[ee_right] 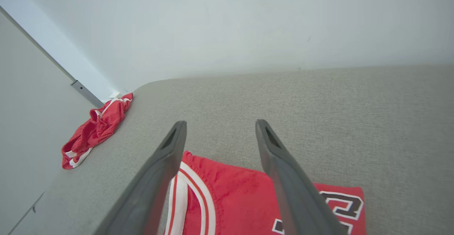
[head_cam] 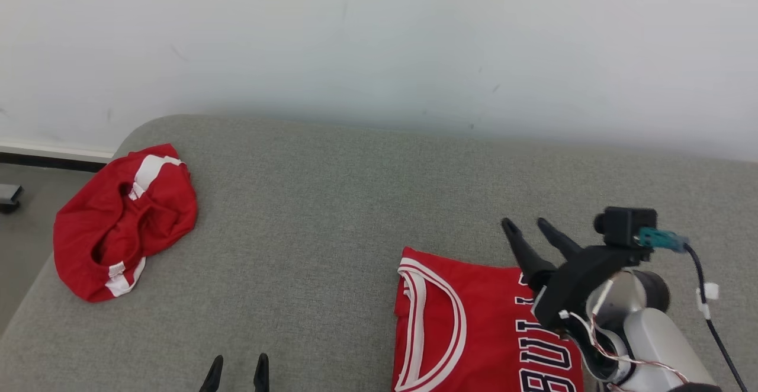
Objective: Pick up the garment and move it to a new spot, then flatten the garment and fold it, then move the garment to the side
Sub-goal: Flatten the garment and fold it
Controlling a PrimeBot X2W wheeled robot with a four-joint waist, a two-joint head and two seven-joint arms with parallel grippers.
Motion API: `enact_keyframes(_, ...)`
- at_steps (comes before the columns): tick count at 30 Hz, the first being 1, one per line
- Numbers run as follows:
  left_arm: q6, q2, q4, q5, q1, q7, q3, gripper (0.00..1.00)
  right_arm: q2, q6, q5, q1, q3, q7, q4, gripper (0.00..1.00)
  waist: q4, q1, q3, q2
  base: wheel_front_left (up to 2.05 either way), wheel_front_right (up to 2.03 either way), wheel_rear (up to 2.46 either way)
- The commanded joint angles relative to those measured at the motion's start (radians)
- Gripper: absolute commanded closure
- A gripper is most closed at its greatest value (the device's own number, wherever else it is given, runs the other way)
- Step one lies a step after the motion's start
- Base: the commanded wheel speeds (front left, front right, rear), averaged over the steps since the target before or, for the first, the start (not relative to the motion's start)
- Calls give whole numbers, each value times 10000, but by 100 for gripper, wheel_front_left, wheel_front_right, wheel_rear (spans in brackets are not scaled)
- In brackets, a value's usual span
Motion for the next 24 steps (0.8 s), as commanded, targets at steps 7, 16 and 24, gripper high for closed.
enact_keyframes(7, -10, -1, -80, 132, 292, -29, 134, 0, -746, -23, -1681, 1850, -1359, -1384, -1237, 0, -286, 0, -248, 0, 0, 0, 0)
enact_keyframes(16, 0, -2, -153, 401, 11, -29, 359, 0, -1226, -23, -2771, 3594, -1716, -3185, -1842, 0, -680, 0, -361, 0, 0, 0, 0)
enact_keyframes(24, -2, -1, 24, 569, -316, -29, 762, 0, -1091, -23, -2658, 4354, -1403, -4423, -1589, 0, -1088, 0, -536, 0, 0, 0, 0)
